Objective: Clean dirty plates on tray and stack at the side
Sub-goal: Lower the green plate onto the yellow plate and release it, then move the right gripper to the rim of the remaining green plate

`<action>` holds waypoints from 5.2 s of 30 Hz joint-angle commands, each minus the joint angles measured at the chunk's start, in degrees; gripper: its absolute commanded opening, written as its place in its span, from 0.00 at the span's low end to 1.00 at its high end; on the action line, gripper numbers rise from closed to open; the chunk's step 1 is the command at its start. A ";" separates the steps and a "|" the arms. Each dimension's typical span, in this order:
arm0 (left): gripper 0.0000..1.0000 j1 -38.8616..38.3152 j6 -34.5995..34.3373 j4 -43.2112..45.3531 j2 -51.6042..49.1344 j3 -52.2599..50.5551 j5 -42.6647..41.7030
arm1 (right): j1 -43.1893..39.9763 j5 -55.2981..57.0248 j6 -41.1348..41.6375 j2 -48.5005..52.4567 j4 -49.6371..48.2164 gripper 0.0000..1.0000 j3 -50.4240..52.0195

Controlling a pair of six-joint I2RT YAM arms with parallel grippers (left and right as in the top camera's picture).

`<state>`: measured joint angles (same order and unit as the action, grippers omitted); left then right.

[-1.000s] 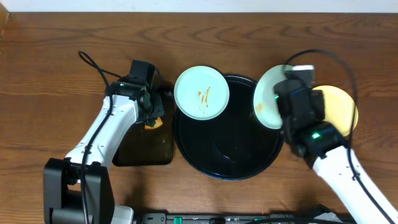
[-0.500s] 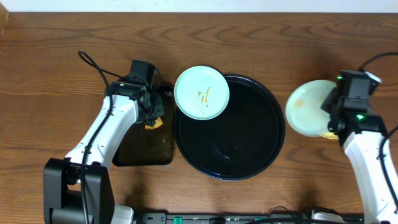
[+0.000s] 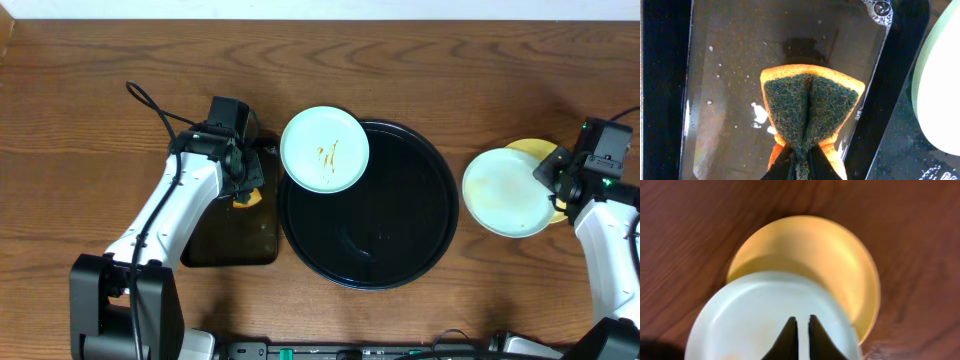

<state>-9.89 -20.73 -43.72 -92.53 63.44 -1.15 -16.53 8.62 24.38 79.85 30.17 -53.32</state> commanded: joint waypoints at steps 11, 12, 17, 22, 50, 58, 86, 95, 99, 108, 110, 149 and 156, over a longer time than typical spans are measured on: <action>0.07 0.22 0.55 -0.35 0.04 -0.28 0.24 | 0.02 -8.39 -3.67 0.00 9.38 0.01 -0.46; 0.08 0.22 0.55 -0.33 0.04 -0.28 0.24 | 0.02 -7.56 -3.67 0.00 9.01 0.01 -0.28; 0.07 0.22 0.55 -0.37 0.04 -0.28 0.24 | 0.00 -3.17 -3.67 0.04 7.56 0.03 -0.13; 0.07 0.22 0.55 -0.37 0.04 -0.28 0.24 | -0.02 0.31 -8.70 0.22 2.47 0.21 -0.13; 0.08 0.22 0.55 -0.37 0.04 -0.28 0.24 | -11.61 -15.04 -25.59 17.75 -0.90 0.30 -0.13; 0.07 0.22 0.55 -0.37 0.04 -0.26 0.24 | -13.09 -15.78 -25.49 18.23 -2.21 0.01 -0.15; 0.07 0.22 0.55 -0.35 0.04 -0.26 0.24 | -9.73 -53.11 -22.75 4.68 -6.16 0.41 -0.24; 0.07 0.22 0.55 -0.37 0.04 -0.28 0.24 | 15.85 -39.36 -25.49 5.68 -7.72 0.47 -0.24; 0.07 0.22 0.55 -0.37 0.04 -0.26 0.24 | 24.74 -32.74 -20.57 8.22 -13.38 0.50 -0.24; 0.08 0.22 0.55 -0.37 0.04 -0.28 0.24 | 35.95 -23.21 -14.99 19.34 -32.37 0.50 -0.24; 0.08 0.22 0.52 -0.37 0.04 -0.28 0.24 | 37.64 -23.17 -14.99 22.49 -36.37 0.52 -0.24; 0.08 0.15 0.57 0.83 0.04 -0.26 -0.48 | 39.01 -13.07 -10.27 16.15 -17.49 0.01 -0.24; 0.08 -1.11 0.55 7.61 0.04 -0.26 -17.40 | 39.08 -11.02 -8.48 15.56 -5.03 0.01 -0.22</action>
<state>-9.96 -20.71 -38.68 -92.53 63.35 -7.81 22.31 -4.86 14.83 94.48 22.83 -53.52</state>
